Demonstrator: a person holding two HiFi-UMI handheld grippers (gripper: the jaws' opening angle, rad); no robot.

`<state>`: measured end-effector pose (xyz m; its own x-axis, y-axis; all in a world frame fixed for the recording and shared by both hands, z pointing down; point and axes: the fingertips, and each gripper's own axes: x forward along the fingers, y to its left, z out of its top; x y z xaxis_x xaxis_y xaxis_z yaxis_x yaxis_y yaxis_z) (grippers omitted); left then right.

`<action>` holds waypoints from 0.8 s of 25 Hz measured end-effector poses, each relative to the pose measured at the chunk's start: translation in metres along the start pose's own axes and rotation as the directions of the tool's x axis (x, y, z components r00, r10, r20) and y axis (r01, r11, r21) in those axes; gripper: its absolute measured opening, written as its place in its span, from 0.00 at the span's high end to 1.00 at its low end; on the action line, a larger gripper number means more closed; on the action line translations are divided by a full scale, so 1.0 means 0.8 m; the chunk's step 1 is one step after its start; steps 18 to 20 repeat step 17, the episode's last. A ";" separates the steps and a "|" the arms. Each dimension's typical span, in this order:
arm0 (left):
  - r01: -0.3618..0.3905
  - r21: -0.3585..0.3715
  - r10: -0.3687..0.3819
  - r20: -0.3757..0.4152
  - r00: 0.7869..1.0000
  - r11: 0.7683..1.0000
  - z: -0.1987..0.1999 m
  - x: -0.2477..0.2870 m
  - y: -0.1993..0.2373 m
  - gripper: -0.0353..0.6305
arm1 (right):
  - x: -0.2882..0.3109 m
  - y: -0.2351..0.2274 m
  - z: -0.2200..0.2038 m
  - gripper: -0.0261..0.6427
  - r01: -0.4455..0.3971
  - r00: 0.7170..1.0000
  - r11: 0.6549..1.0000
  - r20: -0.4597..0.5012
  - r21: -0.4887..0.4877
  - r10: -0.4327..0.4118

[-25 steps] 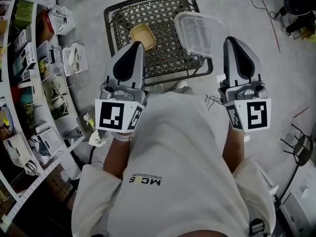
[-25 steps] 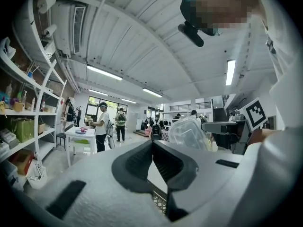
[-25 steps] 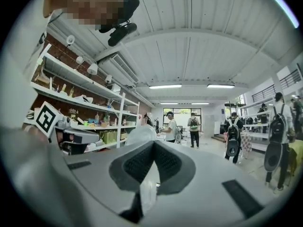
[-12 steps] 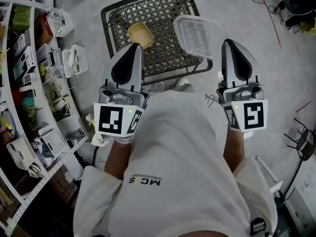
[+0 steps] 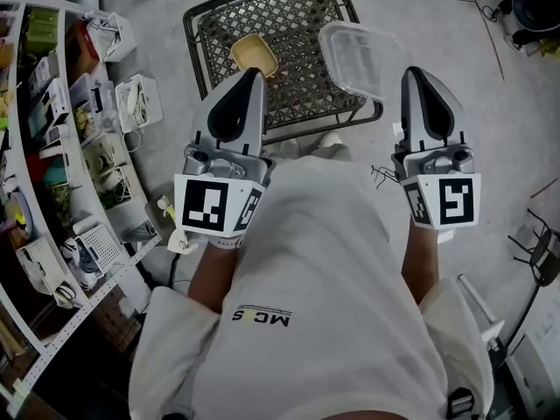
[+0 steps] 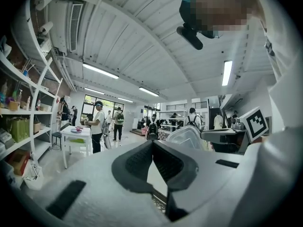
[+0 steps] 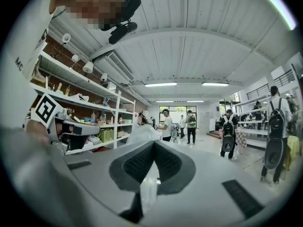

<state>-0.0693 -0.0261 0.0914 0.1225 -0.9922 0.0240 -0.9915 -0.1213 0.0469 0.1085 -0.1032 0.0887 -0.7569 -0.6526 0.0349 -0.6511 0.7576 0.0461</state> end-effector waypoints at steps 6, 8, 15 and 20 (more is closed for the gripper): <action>-0.001 -0.001 0.001 0.005 1.000 1.000 0.000 0.000 -0.003 0.91 | -0.002 0.001 -0.005 0.94 -0.005 1.000 1.000 -0.004 -0.002 0.005; -0.003 -0.002 0.003 0.002 1.000 1.000 -0.002 0.000 -0.002 0.91 | -0.001 0.000 -0.006 0.94 -0.003 1.000 1.000 -0.003 0.001 0.003; -0.005 -0.009 0.005 -0.006 1.000 1.000 -0.005 0.001 -0.006 0.91 | -0.003 0.001 -0.001 0.94 -0.018 1.000 1.000 0.004 -0.001 0.018; -0.003 -0.012 0.003 -0.007 1.000 1.000 -0.004 0.002 -0.008 0.91 | -0.004 0.000 0.002 0.94 -0.021 1.000 1.000 0.007 -0.002 0.021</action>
